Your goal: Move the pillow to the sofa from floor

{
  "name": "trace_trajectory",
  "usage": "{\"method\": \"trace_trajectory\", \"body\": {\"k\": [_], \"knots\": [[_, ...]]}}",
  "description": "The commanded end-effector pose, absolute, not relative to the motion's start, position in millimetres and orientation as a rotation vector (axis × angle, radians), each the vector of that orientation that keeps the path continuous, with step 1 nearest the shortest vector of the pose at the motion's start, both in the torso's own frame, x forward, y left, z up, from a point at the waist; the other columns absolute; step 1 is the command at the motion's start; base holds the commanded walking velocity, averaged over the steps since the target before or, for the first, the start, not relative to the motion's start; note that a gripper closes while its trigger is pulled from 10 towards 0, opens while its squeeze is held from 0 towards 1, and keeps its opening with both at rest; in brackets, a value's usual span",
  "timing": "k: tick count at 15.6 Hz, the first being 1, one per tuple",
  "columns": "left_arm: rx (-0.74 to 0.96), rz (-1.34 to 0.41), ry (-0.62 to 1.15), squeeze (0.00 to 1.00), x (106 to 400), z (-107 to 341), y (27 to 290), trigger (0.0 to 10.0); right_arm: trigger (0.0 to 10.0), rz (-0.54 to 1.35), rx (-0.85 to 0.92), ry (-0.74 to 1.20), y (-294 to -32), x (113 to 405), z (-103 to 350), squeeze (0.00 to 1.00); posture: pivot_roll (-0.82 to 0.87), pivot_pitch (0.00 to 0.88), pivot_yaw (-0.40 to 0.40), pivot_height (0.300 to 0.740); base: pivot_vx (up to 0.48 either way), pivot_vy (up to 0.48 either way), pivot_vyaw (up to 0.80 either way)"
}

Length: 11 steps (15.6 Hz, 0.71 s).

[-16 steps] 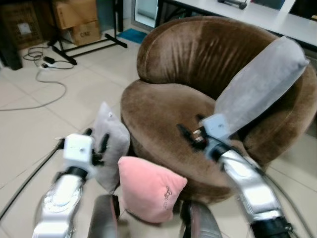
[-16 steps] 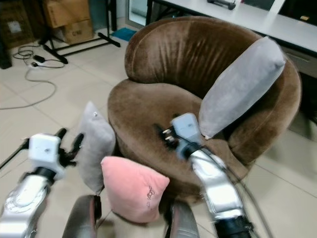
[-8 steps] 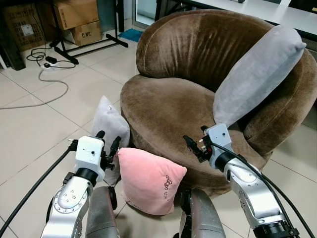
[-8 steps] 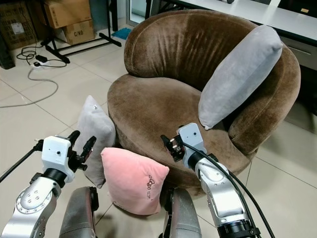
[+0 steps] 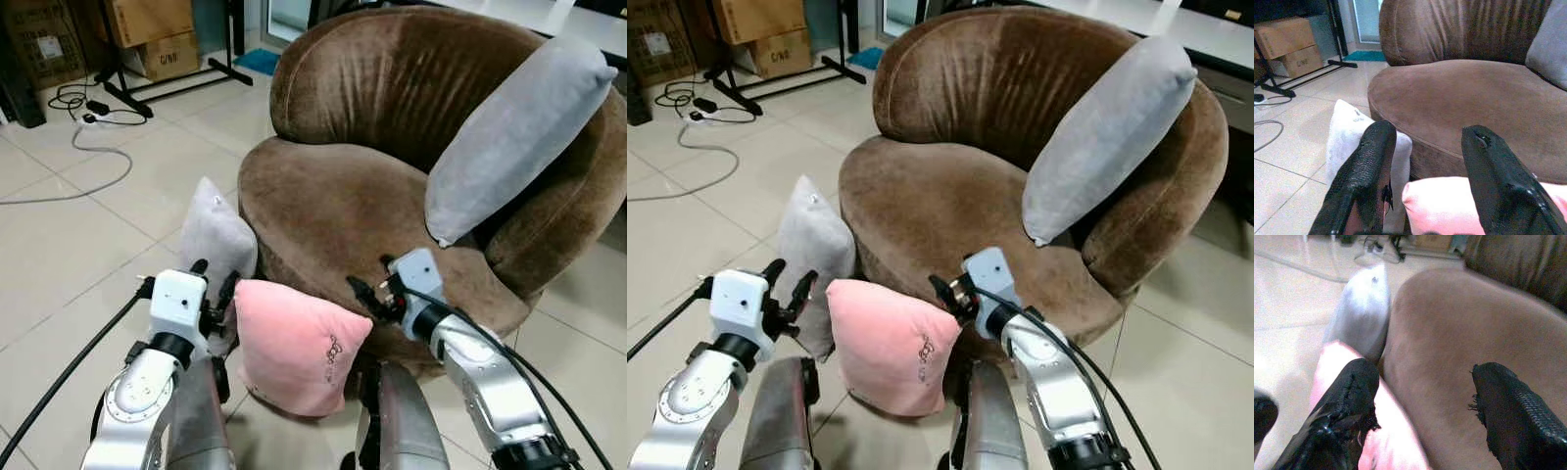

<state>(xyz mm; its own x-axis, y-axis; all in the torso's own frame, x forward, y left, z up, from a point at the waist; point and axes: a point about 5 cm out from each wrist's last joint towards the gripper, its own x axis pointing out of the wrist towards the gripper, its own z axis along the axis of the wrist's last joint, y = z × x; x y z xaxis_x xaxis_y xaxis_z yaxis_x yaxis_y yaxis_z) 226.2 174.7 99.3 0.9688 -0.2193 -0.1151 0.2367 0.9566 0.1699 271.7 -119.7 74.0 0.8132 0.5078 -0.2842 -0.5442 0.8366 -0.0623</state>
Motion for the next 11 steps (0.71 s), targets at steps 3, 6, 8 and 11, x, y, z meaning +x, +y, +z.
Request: {"method": "trace_trajectory", "body": {"k": [3, 6, 8, 11], "knots": [[0.210, -0.307, 0.116, 0.00, 226, 96, 167, 10.0, 10.0, 0.580, -0.168, 0.328, -119, 280, 57, 1.00, 0.05, 0.000, -0.104, 0.501, 0.000, 0.000, 0.00], [0.227, -0.347, 0.126, 0.00, 222, 98, 170, 10.0, 10.0, 0.607, -0.216, 0.402, -108, 292, 36, 1.00, 0.05, 0.000, -0.081, 0.501, 0.000, 0.000, 0.00], [0.241, -0.374, 0.125, 0.00, 219, 102, 172, 10.0, 10.0, 0.622, -0.221, 0.429, -102, 295, 30, 1.00, 0.08, 0.000, -0.075, 0.501, 0.000, 0.000, 0.00], [0.264, -0.452, 0.125, 0.00, 201, 122, 182, 10.0, 10.0, 0.634, -0.219, 0.470, -90, 298, 20, 1.00, 0.16, 0.069, -0.049, 0.501, 0.000, 0.000, 0.00]]}}
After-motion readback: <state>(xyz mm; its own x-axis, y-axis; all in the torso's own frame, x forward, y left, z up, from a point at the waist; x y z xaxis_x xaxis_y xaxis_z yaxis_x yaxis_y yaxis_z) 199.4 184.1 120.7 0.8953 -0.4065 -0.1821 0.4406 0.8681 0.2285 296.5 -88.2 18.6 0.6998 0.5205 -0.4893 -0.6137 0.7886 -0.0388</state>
